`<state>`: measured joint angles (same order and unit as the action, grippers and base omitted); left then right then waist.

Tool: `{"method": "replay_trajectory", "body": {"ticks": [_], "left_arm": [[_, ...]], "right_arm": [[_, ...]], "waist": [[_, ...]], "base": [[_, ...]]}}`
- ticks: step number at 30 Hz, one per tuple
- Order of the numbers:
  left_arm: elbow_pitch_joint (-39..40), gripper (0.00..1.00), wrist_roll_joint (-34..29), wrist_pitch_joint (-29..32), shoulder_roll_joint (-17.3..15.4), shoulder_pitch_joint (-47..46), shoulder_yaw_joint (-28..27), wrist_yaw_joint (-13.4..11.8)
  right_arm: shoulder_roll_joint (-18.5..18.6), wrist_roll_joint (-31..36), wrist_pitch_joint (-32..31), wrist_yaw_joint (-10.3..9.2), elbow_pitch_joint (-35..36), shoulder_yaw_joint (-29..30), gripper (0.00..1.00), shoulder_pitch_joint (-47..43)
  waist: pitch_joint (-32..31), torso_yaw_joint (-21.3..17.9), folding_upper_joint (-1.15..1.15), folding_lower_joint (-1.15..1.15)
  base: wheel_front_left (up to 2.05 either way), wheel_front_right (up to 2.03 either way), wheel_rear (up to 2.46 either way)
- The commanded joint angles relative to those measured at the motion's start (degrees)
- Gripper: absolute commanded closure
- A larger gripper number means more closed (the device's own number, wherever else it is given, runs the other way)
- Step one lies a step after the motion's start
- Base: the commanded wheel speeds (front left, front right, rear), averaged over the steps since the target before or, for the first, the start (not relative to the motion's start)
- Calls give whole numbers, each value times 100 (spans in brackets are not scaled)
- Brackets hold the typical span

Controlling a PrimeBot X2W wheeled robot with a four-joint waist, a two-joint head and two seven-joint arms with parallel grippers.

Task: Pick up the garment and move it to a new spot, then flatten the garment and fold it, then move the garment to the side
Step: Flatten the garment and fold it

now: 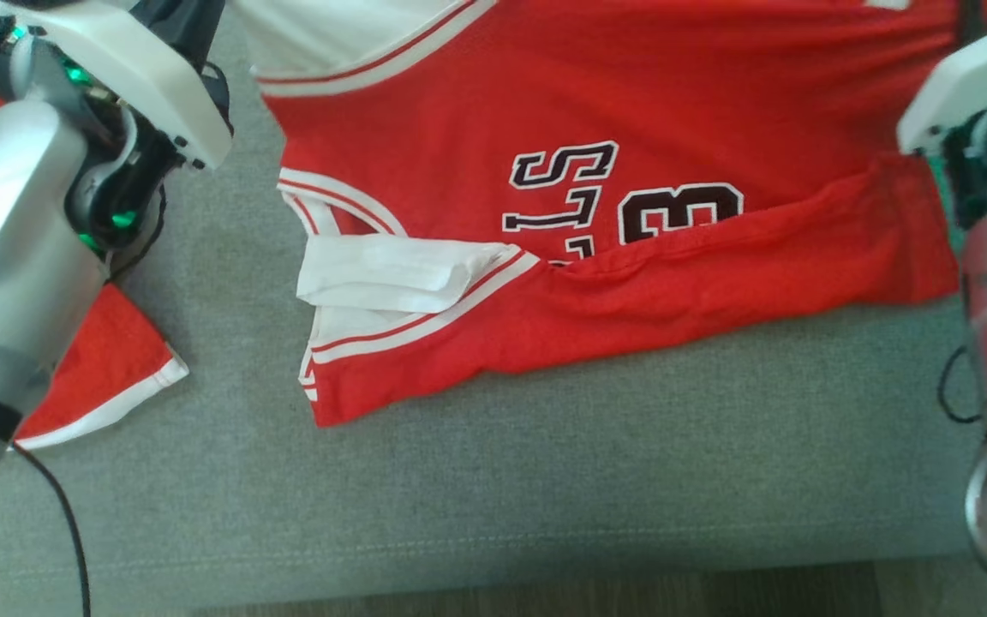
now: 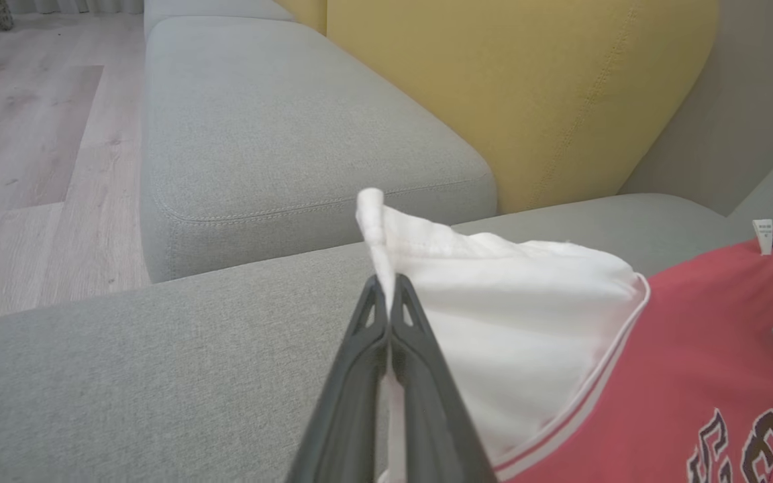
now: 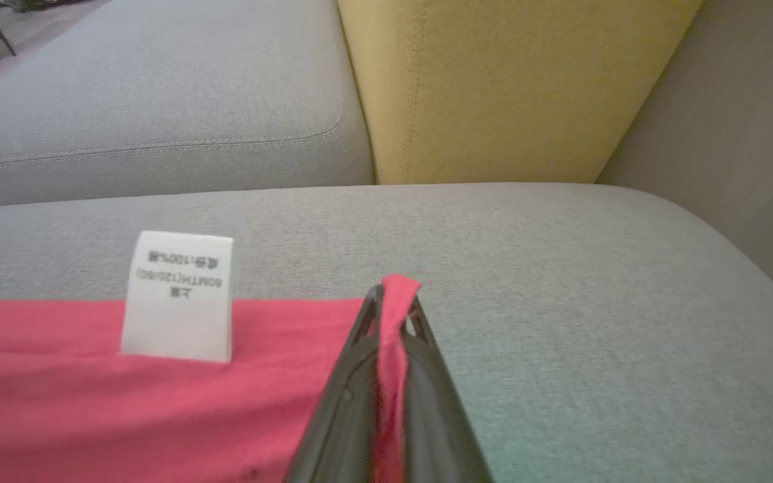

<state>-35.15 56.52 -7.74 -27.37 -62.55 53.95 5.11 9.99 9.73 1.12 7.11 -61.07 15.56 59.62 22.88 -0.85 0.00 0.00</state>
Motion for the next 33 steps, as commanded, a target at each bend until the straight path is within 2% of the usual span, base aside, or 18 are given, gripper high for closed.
{"method": "replay_trajectory", "body": {"ticks": [1,8,19,27,33], "left_arm": [[-14,100,-55,-90,-222,-288,-253,20],[-191,100,-84,-233,-163,-81,-5,168],[373,100,32,-340,-595,688,241,206],[1025,100,125,-247,-878,1256,353,-4],[1730,100,200,1,-1210,1839,562,-254]], "right_arm": [[-76,78,79,37,139,-17,100,152],[-258,167,320,37,66,140,100,8],[-113,-193,497,37,-54,35,100,-560],[33,-479,297,37,-34,-199,100,-972],[195,-872,-125,37,85,-728,100,-1419]], "waist": [[-17,0,0,0],[-162,45,0,0],[-654,146,0,0],[-938,195,0,0],[-1208,221,0,0]], "base": [[0,0,0],[0,0,0],[0,0,0],[0,0,0],[0,0,0]]}}
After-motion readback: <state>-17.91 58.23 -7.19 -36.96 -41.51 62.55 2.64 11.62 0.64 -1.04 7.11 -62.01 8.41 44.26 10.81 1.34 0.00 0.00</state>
